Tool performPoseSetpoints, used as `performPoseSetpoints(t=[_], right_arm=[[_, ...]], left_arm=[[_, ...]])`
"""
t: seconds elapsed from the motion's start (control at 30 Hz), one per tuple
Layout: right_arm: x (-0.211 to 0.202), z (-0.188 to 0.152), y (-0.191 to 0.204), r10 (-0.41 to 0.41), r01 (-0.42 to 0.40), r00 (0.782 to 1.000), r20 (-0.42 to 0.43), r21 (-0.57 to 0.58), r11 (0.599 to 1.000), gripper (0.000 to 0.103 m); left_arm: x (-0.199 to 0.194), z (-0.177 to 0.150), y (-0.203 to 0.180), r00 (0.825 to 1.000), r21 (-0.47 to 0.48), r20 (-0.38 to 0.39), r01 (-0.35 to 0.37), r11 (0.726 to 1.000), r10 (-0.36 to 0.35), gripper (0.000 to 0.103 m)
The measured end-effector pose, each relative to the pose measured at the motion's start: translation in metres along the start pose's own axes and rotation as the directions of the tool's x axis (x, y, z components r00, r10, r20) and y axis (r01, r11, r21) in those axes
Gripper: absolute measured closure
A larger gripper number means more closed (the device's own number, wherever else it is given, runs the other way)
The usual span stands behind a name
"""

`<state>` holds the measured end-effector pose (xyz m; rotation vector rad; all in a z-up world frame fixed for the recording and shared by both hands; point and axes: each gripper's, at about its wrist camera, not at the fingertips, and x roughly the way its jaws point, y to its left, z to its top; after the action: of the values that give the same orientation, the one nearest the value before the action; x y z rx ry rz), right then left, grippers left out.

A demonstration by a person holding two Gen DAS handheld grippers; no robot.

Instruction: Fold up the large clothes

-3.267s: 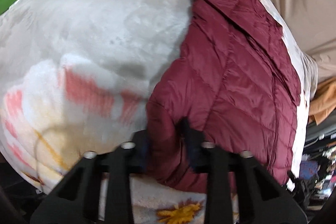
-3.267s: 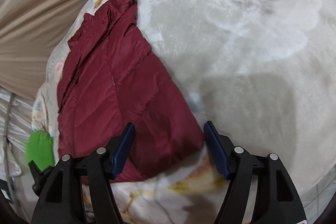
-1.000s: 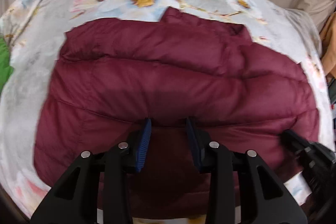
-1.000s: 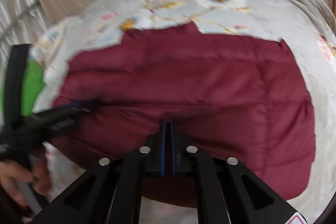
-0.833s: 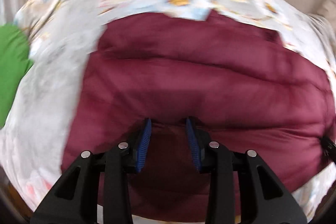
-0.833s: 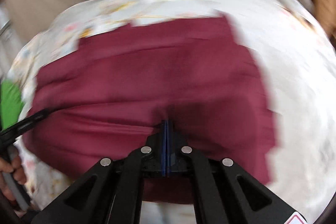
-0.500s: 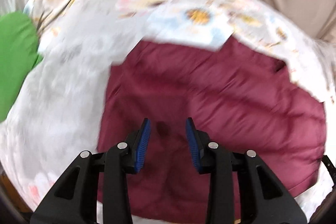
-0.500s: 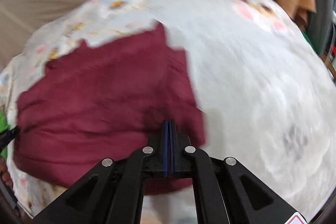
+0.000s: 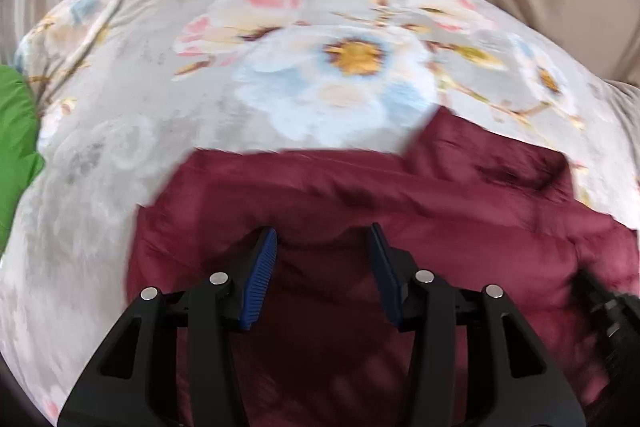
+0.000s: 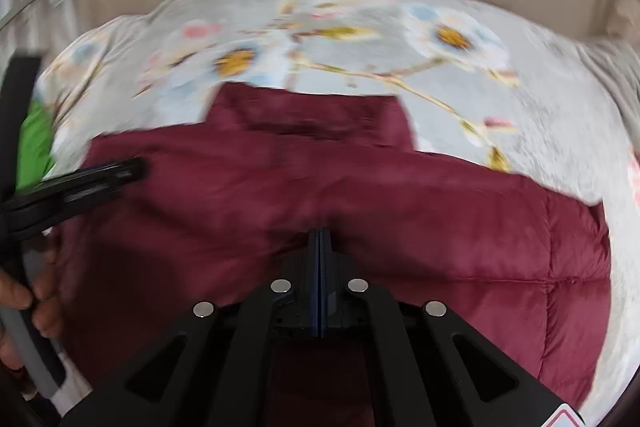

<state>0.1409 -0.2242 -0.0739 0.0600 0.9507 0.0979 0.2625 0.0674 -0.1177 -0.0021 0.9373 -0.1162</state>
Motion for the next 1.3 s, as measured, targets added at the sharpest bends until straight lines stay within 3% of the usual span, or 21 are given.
performPoseSetpoints(t=[0.1, 0.23, 0.3, 0.47, 0.7, 0.87, 0.97, 1.1, 1.3], right_arm=[[0.005, 0.001, -0.050, -0.055, 0.048, 0.998, 0.039, 0.167, 0.985, 0.103], [0.004, -0.008, -0.110, -0.094, 0.066, 0.994, 0.064, 0.354, 0.933, 0.103], [0.005, -0.012, -0.125, -0.114, 0.077, 0.991, 0.075, 0.387, 0.919, 0.103], [0.016, -0.013, -0.121, -0.146, 0.109, 0.985, 0.087, 0.337, 0.935, 0.103], [0.027, -0.018, -0.127, -0.118, 0.070, 0.986, 0.117, 0.353, 0.933, 0.103], [0.025, -0.015, -0.125, -0.117, 0.078, 0.989, 0.090, 0.356, 0.931, 0.103], [0.000, -0.010, -0.125, -0.143, 0.102, 0.987, 0.077, 0.388, 0.916, 0.103], [-0.056, -0.021, -0.128, -0.172, 0.113, 0.979, 0.110, 0.409, 0.905, 0.102], [-0.095, -0.074, -0.117, -0.188, 0.160, 0.982, 0.032, 0.399, 0.903, 0.100]], left_arm=[[0.009, 0.002, 0.018, 0.999, -0.013, 0.016, -0.032, 0.999, 0.032, 0.056], [0.020, 0.000, 0.025, 0.998, -0.006, 0.045, -0.033, 0.999, 0.033, 0.046], [0.024, -0.003, 0.025, 0.998, 0.001, 0.058, -0.039, 0.999, 0.039, 0.044], [0.034, -0.006, 0.024, 0.997, -0.013, 0.066, -0.032, 0.999, 0.033, 0.041], [0.040, -0.009, 0.019, 0.995, 0.000, 0.087, -0.058, 0.998, 0.058, 0.040], [0.039, -0.007, 0.019, 0.996, 0.007, 0.072, -0.057, 0.998, 0.057, 0.040], [0.022, -0.001, 0.027, 0.999, 0.001, 0.028, -0.046, 0.999, 0.046, 0.040], [-0.024, -0.005, 0.046, 0.999, -0.030, 0.039, -0.036, 0.999, 0.037, 0.040], [-0.061, -0.053, 0.071, 0.996, 0.000, -0.059, -0.067, 0.998, 0.067, 0.040]])
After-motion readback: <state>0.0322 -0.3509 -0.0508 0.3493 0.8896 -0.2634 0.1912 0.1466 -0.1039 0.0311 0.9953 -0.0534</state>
